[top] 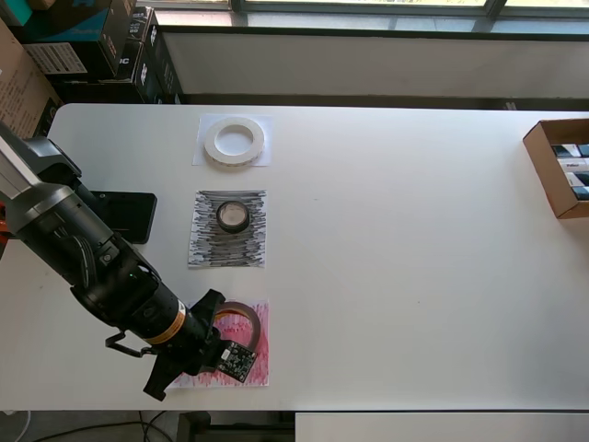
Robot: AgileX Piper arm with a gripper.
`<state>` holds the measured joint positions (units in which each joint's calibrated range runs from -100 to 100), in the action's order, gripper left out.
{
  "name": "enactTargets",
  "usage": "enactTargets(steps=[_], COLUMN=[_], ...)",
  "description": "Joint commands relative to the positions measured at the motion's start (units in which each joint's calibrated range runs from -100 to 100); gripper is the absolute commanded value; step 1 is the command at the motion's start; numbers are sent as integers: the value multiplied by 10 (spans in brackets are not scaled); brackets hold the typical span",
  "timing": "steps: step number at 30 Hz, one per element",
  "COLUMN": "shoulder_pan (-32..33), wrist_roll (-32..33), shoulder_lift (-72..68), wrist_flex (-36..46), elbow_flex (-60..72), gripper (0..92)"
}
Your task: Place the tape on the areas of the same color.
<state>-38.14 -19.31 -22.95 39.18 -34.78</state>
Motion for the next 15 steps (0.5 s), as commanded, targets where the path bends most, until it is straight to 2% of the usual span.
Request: enactTargets(steps=[1, 15], shoulder_pan=[0, -12], wrist_roll=[1, 11], shoulder_lift=[4, 1], wrist_flex=[7, 7], elbow_flex=[-17, -35], gripper=[0, 0])
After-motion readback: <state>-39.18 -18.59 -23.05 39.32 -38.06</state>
